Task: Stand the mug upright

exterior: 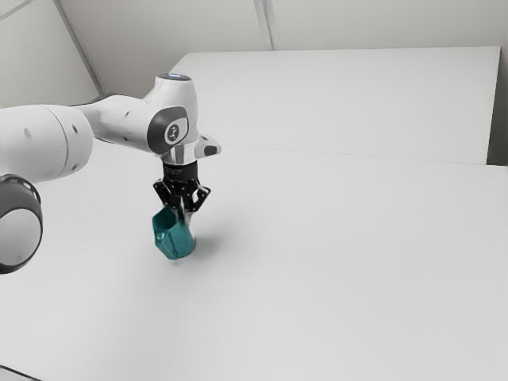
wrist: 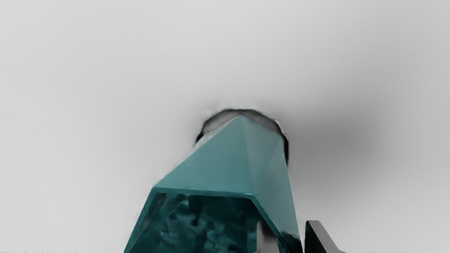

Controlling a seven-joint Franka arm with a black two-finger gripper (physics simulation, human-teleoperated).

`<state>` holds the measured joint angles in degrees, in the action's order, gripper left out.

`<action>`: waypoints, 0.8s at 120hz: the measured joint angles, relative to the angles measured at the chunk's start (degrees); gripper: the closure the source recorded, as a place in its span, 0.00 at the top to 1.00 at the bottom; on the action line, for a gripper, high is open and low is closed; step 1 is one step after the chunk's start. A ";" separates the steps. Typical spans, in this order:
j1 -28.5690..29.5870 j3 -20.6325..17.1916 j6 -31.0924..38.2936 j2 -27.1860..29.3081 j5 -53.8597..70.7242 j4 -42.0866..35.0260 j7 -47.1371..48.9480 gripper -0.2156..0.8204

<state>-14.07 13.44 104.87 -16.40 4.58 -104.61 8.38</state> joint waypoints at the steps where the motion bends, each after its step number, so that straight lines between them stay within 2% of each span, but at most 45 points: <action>1: 0.00 0.00 -0.01 0.00 -0.01 0.00 0.01 0.23; 20: 0.00 -0.01 -0.21 0.09 -0.35 0.12 0.17 0.48; 37: 0.00 -0.07 -0.29 0.83 -0.74 0.18 0.33 0.62; 53: -0.04 -0.44 -0.31 4.49 -0.94 0.17 0.42 0.69; 73: 0.65 -4.12 -0.26 10.98 -1.09 2.87 -1.73 0.74; 85: 3.64 -7.15 -1.38 11.96 -1.08 6.94 -4.30 0.76; 96: 5.98 -7.92 -2.80 13.19 -1.07 8.67 -6.88 0.77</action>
<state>-8.09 5.53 102.07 -3.20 3.51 -95.94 1.50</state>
